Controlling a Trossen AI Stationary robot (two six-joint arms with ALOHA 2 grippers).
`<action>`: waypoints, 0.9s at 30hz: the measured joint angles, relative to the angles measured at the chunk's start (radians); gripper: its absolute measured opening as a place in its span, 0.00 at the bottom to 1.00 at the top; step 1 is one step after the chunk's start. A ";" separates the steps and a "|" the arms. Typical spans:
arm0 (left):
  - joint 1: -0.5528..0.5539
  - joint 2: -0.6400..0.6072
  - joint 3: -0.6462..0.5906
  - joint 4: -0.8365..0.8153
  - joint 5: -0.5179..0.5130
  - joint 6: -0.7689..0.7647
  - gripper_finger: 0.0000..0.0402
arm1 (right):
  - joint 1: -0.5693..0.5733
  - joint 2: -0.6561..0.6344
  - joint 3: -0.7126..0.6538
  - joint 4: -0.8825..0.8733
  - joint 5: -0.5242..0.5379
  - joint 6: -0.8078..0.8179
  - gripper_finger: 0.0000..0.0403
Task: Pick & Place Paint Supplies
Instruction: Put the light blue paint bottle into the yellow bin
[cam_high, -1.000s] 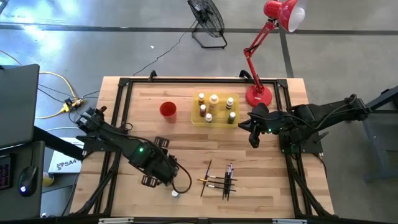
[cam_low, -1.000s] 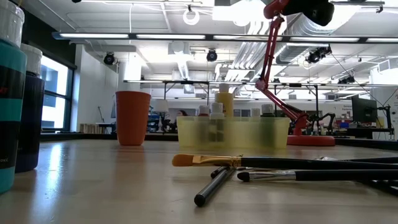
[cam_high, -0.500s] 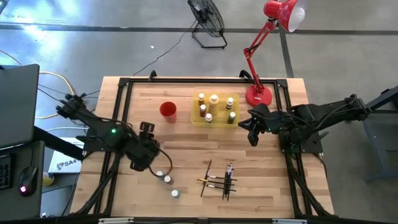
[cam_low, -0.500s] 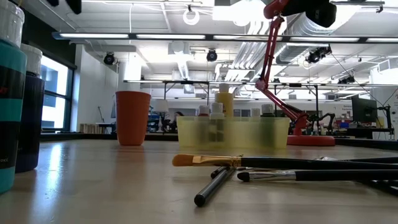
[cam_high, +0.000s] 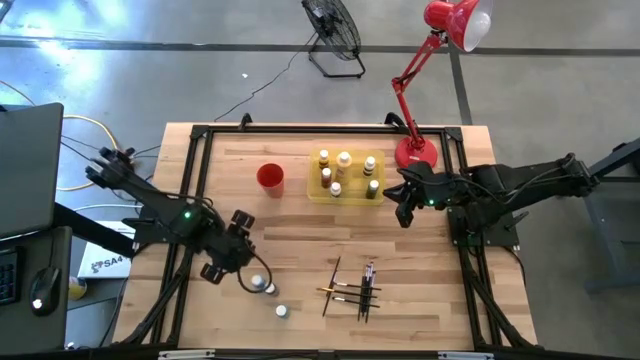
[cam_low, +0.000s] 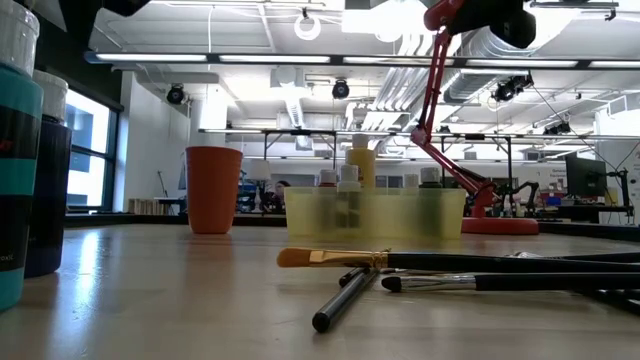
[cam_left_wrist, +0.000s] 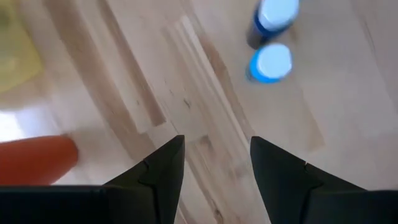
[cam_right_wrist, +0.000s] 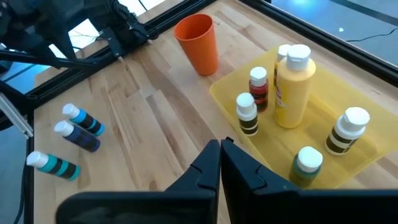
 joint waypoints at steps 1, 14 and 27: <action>0.000 0.006 -0.006 0.000 0.002 0.011 0.44 | 0.000 0.000 0.000 0.000 0.000 0.000 0.01; 0.000 0.117 -0.013 0.207 0.152 0.157 0.44 | 0.000 0.000 0.000 -0.002 -0.003 -0.009 0.01; 0.000 0.215 -0.013 0.209 0.210 0.157 0.44 | 0.000 0.000 0.000 -0.003 -0.010 -0.009 0.01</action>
